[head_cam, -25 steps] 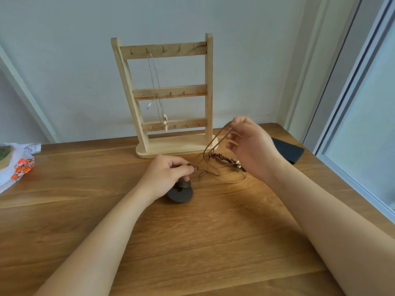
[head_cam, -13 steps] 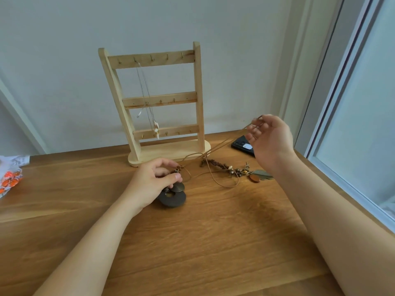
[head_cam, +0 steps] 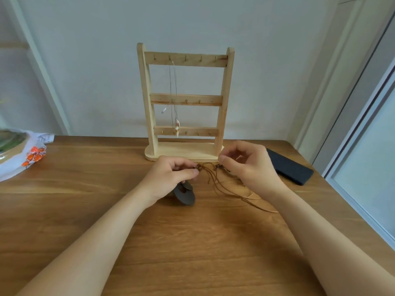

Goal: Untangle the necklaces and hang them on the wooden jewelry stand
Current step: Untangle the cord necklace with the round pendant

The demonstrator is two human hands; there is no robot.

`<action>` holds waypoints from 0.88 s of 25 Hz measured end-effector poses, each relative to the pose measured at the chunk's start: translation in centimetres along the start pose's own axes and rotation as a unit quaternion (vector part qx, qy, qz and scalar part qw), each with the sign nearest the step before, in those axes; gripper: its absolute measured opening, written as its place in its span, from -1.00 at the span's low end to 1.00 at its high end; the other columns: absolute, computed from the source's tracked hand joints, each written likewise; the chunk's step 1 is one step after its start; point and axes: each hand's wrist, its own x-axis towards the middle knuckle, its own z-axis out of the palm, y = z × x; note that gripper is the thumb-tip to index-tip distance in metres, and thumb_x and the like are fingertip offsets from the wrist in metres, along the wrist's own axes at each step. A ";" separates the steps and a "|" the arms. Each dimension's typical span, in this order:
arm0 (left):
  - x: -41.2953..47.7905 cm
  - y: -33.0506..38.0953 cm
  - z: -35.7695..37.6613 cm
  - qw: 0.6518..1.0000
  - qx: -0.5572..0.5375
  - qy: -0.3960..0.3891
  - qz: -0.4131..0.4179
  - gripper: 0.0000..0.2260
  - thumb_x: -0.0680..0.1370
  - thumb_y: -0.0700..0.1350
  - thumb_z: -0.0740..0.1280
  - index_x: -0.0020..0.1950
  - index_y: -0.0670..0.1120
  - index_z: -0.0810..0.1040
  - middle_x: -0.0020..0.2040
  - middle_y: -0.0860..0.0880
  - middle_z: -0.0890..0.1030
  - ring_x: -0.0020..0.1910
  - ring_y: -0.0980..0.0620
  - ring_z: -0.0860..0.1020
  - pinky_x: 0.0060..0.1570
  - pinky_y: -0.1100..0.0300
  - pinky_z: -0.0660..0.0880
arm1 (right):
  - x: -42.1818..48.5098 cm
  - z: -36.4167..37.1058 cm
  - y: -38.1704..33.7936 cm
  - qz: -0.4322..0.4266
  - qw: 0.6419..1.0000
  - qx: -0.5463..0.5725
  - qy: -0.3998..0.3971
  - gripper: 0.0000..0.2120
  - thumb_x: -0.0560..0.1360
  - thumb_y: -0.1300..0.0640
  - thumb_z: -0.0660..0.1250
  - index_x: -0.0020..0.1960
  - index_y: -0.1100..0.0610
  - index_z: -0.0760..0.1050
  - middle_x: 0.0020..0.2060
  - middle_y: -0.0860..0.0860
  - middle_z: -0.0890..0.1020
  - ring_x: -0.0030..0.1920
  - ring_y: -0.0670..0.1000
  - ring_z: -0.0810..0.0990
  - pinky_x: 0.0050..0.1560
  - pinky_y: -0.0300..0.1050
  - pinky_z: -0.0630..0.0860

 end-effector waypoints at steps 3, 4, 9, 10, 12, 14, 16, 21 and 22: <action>-0.2 0.2 0.3 1.000 0.011 -0.015 0.020 -0.92 0.52 -0.22 0.46 -0.02 -0.11 0.73 -0.20 -0.01 0.72 -0.22 0.21 0.62 -0.20 0.38 0.47 | -0.5 1.8 0.5 -0.031 0.995 -0.075 -0.052 -0.91 0.48 0.20 0.50 -0.01 0.12 0.68 -0.22 -0.06 0.69 -0.19 -0.09 0.62 -0.15 -0.26 0.57; -0.3 0.3 0.5 0.999 0.016 -0.019 0.026 -0.92 0.51 -0.22 0.47 -0.03 -0.11 0.74 -0.19 -0.02 0.72 -0.20 0.18 0.63 -0.18 0.38 0.49 | -0.6 2.1 0.7 -0.030 0.994 -0.087 -0.060 -0.88 0.49 0.19 0.50 0.02 0.11 0.68 -0.22 -0.07 0.69 -0.18 -0.10 0.63 -0.15 -0.27 0.57; -0.4 0.5 0.7 0.998 0.031 -0.027 0.047 -0.93 0.55 -0.18 0.44 -0.08 -0.11 0.73 -0.26 -0.02 0.70 -0.24 0.19 0.61 -0.21 0.41 0.46 | -0.7 2.3 1.1 -0.032 0.994 -0.075 -0.066 -0.91 0.50 0.22 0.47 0.00 0.11 0.70 -0.26 -0.09 0.69 -0.23 -0.13 0.64 -0.19 -0.32 0.54; -0.4 0.5 0.6 0.998 0.030 -0.026 0.045 -0.91 0.56 -0.17 0.42 -0.09 -0.12 0.73 -0.29 -0.01 0.68 -0.28 0.22 0.58 -0.24 0.42 0.43 | -0.6 2.3 1.1 -0.030 0.995 -0.071 -0.065 -0.92 0.51 0.22 0.47 -0.01 0.11 0.71 -0.27 -0.08 0.70 -0.24 -0.12 0.65 -0.20 -0.29 0.56; -0.3 0.5 0.5 0.999 0.019 -0.025 0.029 -0.88 0.58 -0.17 0.39 -0.11 -0.10 0.72 -0.34 0.02 0.65 -0.33 0.23 0.53 -0.27 0.40 0.42 | -0.5 2.3 1.1 -0.016 0.996 -0.060 -0.062 -0.93 0.52 0.21 0.45 -0.03 0.11 0.70 -0.29 -0.05 0.70 -0.26 -0.07 0.65 -0.20 -0.19 0.60; -0.2 0.5 0.6 1.000 0.006 -0.027 0.010 -0.84 0.59 -0.17 0.37 -0.14 -0.09 0.70 -0.36 0.03 0.62 -0.36 0.23 0.50 -0.28 0.36 0.41 | -0.6 2.4 0.9 0.005 0.998 -0.034 -0.059 -0.94 0.53 0.21 0.44 -0.05 0.12 0.69 -0.31 0.01 0.70 -0.28 -0.01 0.66 -0.21 -0.12 0.62; -0.1 0.6 0.6 1.000 0.000 -0.025 0.002 -0.82 0.60 -0.18 0.35 -0.16 -0.10 0.69 -0.39 0.05 0.60 -0.37 0.24 0.49 -0.30 0.36 0.41 | -0.6 2.6 0.6 0.036 0.997 0.002 -0.062 -0.93 0.55 0.21 0.42 -0.07 0.15 0.68 -0.30 0.07 0.70 -0.27 0.05 0.66 -0.23 -0.10 0.59; 0.0 0.6 0.4 1.000 -0.006 -0.008 -0.008 -0.79 0.60 -0.19 0.34 -0.20 -0.09 0.67 -0.41 0.06 0.58 -0.40 0.26 0.47 -0.30 0.36 0.41 | -0.2 2.0 0.8 0.139 0.978 0.156 -0.008 -0.88 0.59 0.27 0.32 -0.10 0.22 0.60 -0.26 0.13 0.70 -0.26 0.09 0.62 -0.24 -0.06 0.52; -0.1 0.6 0.3 1.000 -0.004 -0.008 -0.007 -0.80 0.60 -0.19 0.35 -0.20 -0.09 0.67 -0.41 0.07 0.58 -0.41 0.27 0.47 -0.30 0.37 0.41 | -0.2 1.8 0.7 0.128 0.981 0.146 -0.012 -0.90 0.58 0.25 0.35 -0.08 0.21 0.62 -0.25 0.11 0.71 -0.25 0.07 0.63 -0.23 -0.08 0.54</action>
